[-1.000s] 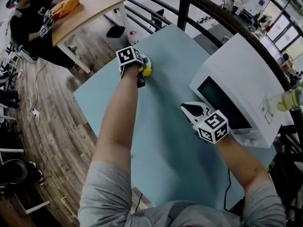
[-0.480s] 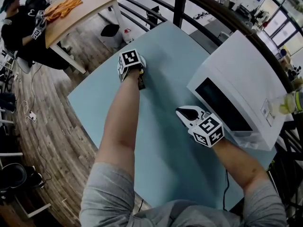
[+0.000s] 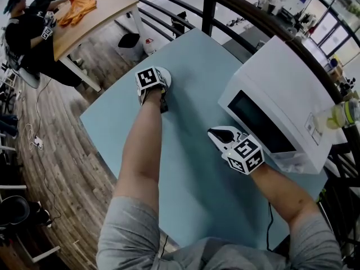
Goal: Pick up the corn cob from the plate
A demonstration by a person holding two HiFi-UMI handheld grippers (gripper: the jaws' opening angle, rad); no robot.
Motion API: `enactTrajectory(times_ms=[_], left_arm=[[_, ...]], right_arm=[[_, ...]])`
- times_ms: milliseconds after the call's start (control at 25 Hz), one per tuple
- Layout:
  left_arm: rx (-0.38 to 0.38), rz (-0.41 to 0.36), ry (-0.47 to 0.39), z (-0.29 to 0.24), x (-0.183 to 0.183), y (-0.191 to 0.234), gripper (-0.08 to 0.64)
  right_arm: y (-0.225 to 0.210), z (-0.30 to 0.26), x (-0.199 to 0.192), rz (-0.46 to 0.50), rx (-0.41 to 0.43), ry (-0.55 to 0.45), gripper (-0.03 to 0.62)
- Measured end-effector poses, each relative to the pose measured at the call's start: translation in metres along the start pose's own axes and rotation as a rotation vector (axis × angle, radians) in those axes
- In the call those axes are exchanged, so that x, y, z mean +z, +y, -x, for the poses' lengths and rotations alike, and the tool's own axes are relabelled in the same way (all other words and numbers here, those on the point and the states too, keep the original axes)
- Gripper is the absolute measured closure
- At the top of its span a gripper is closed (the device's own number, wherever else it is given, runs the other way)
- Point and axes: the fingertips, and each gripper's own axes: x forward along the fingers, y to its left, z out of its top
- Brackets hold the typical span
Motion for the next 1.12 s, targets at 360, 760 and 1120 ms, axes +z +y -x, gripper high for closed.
enactTrajectory(times_ms=[360,760,1120], left_arm=[[-0.121,-0.022,-0.115,0.062,0.035,-0.031,0.273],[-0.245,-0.105,-0.244,0.198,0.078,-0.09,0.273],[-0.381,-0.202,-0.36,0.344,0.088,-0.174,0.273]], right_arm=[[-0.002,0.033,0.04,0.023,-0.065,-0.045,0.575],[0.024,0.108,0.12,0.047,-0.135,-0.153,0.576],[0.054,0.212,0.174,0.023,-0.215,-0.265,0.576]])
